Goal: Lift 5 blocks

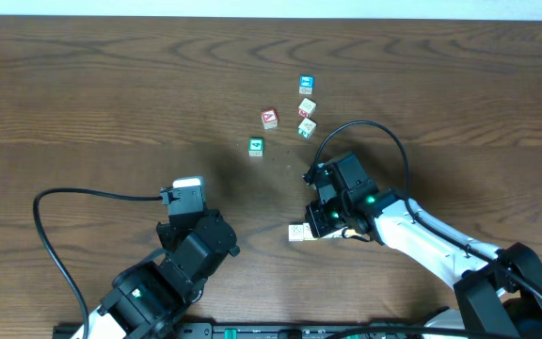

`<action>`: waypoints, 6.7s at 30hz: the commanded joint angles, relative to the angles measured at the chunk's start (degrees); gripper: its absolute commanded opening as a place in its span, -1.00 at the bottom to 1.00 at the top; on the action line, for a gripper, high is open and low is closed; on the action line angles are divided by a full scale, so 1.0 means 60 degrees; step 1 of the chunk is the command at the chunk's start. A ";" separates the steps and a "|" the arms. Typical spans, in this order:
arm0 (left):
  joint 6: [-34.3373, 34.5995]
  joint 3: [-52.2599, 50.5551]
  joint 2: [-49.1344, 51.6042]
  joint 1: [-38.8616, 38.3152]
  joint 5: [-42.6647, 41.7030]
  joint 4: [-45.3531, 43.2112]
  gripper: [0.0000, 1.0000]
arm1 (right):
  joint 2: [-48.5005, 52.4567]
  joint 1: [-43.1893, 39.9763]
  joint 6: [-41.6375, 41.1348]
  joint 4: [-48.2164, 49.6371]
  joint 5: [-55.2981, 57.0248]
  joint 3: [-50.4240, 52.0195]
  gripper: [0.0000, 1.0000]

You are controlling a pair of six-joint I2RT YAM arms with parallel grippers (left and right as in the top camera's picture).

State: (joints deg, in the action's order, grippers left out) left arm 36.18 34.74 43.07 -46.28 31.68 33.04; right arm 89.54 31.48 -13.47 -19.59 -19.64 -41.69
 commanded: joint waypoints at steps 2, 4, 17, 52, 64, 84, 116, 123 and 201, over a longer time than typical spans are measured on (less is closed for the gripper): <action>0.0091 0.0004 -0.0015 0.0040 0.0193 0.0025 -0.85 | 0.0029 0.0091 -0.0102 0.0149 0.0280 -0.0058 -0.98; 0.0091 0.0004 -0.0015 0.0040 0.0197 0.0025 -0.85 | 0.0029 0.0080 -0.0106 0.0200 0.0568 -0.0058 -0.98; 0.0091 0.0004 -0.0015 0.0040 0.0193 0.0025 -0.85 | 0.0029 0.0062 -0.0117 0.0007 0.1381 -0.0058 -0.97; 0.0160 0.0004 -0.0015 0.0040 0.0193 0.0025 -0.85 | 0.0029 -0.0240 -0.0219 -0.0106 0.1945 -0.0058 -0.98; 0.0160 0.0004 -0.0015 0.0040 0.0193 0.0025 -0.85 | 0.0029 -0.0528 -0.0393 -0.0433 0.1949 -0.0058 -0.98; 0.0160 0.0004 -0.0015 0.0040 0.0197 0.0025 -0.85 | 0.0029 -0.0525 -0.0397 -0.0663 0.1829 -0.0058 -0.97; 0.0157 0.0004 -0.0015 0.0040 0.0197 0.0025 -0.85 | 0.0025 -0.1031 -0.0827 -0.0634 0.2375 -0.0058 -0.98; 0.0160 0.0004 -0.0015 0.0040 0.0197 0.0025 -0.85 | 0.0025 -0.1515 -0.1049 -0.0980 0.2368 -0.0058 -0.98; -0.1268 -0.1370 -0.5788 0.0648 0.2364 0.0958 -0.86 | -0.5566 -0.5464 0.0561 -0.3730 0.1326 0.0667 -0.98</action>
State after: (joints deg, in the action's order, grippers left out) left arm 28.36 26.55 6.50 -44.18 43.68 39.68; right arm 56.51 -0.91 -11.42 -42.19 -10.44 -37.91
